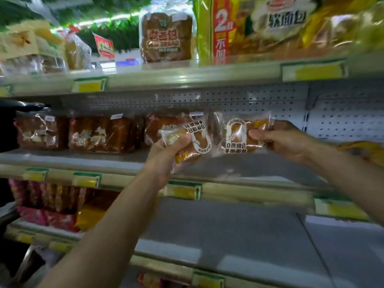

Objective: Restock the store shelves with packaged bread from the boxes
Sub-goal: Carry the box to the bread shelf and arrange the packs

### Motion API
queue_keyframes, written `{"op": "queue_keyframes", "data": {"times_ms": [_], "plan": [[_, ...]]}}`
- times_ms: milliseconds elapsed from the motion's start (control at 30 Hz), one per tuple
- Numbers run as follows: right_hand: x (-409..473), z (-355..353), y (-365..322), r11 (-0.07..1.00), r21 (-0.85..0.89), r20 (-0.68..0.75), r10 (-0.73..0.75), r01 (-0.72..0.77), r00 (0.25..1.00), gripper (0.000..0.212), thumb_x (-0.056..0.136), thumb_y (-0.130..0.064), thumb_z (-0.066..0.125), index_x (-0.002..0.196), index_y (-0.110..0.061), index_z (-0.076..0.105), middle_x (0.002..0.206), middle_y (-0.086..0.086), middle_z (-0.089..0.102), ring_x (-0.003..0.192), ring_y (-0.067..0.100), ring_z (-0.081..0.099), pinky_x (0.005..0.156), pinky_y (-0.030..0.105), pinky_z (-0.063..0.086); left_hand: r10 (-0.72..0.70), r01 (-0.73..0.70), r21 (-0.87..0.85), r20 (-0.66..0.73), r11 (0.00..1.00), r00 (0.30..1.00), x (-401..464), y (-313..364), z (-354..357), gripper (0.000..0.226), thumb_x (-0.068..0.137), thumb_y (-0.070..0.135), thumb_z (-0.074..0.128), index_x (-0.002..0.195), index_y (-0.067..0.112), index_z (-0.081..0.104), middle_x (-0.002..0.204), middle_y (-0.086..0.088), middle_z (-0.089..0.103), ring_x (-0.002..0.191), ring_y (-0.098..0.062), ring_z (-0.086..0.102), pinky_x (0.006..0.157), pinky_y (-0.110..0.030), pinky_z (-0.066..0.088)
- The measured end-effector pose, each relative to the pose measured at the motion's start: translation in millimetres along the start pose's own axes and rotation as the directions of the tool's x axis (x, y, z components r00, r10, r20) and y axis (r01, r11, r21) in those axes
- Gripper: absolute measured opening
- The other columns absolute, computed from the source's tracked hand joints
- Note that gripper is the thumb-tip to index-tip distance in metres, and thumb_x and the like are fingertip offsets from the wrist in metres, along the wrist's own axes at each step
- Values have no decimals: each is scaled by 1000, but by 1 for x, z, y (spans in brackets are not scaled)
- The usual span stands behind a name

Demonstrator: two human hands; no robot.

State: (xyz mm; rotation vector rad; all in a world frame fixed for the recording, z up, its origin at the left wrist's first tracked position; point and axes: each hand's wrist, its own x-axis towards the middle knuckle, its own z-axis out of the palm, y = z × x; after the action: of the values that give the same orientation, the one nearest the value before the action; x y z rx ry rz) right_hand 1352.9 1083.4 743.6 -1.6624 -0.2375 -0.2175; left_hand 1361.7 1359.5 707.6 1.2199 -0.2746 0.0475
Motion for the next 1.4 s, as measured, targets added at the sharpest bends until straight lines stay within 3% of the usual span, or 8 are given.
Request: {"op": "queue_keyframes", "data": {"times_ms": [133, 267, 400, 533, 700, 800, 1100, 1400], "plan": [[23, -76, 7, 999, -22, -92, -40, 38, 995, 56, 61, -14, 76, 114, 0, 66, 101, 11, 74, 91, 24, 71, 85, 32, 54, -14, 15, 82, -6, 997, 1000, 39, -17, 53, 45, 75, 16, 79, 115, 2, 64, 99, -14, 76, 81, -21, 75, 66, -29, 60], [51, -145, 22, 996, -87, -210, -54, 37, 976, 47, 62, -10, 80, 105, 4, 68, 92, 14, 73, 84, 27, 70, 76, 32, 57, -92, 94, 175, -20, 980, 996, 79, -34, 101, 86, 44, 43, 94, 118, 10, 65, 100, -4, 77, 90, -19, 74, 92, -38, 55], [84, -192, 45, 994, -106, -303, 0, -34, 953, 31, 72, 0, 78, 99, 7, 67, 78, 8, 71, 93, 33, 67, 76, 37, 54, -172, 169, 222, -7, 960, 985, 112, -53, 129, 38, 70, 33, 84, 99, 15, 68, 96, -7, 75, 84, -18, 70, 73, -26, 49], [110, -212, 73, 991, -108, -338, 32, -73, 941, 28, 71, 0, 80, 95, 8, 66, 88, 18, 69, 95, 35, 67, 67, 28, 53, -238, 240, 278, -39, 930, 970, 135, -67, 143, 49, 62, 39, 84, 100, 13, 68, 96, -9, 74, 96, -27, 67, 86, -34, 47], [137, -229, 102, 989, -66, -322, 102, -130, 941, 51, 66, -5, 84, 110, 10, 63, 100, 19, 70, 101, 34, 66, 97, 48, 51, -234, 236, 319, -43, 918, 971, 152, -79, 147, 17, 79, 27, 78, 87, 16, 67, 63, 3, 73, 63, -14, 69, 66, -25, 51], [158, -248, 126, 987, -58, -279, 130, -151, 952, 86, 37, -33, 94, 109, 4, 65, 105, 20, 71, 102, 36, 67, 97, 58, 48, -230, 228, 271, -26, 935, 973, 156, -80, 149, 7, 87, 16, 71, 85, 13, 65, 57, 3, 71, 49, -8, 67, 47, -18, 51], [161, -240, 131, 976, -94, -266, 165, -196, 950, 30, 71, -8, 81, 99, -3, 70, 100, 20, 72, 96, 35, 68, 90, 48, 52, -223, 204, 308, 27, 929, 974, 161, -83, 152, 66, 57, 33, 79, 116, 9, 65, 100, -9, 76, 91, -23, 72, 84, -35, 56], [160, -232, 125, 945, -248, -312, 129, -212, 941, 38, 74, -1, 79, 109, -2, 65, 93, 11, 70, 80, 22, 66, 63, 31, 52, -209, 171, 294, 100, 940, 973, 162, -87, 155, 50, 62, 32, 77, 106, 10, 70, 107, -13, 74, 105, -29, 69, 104, -45, 48]]}}
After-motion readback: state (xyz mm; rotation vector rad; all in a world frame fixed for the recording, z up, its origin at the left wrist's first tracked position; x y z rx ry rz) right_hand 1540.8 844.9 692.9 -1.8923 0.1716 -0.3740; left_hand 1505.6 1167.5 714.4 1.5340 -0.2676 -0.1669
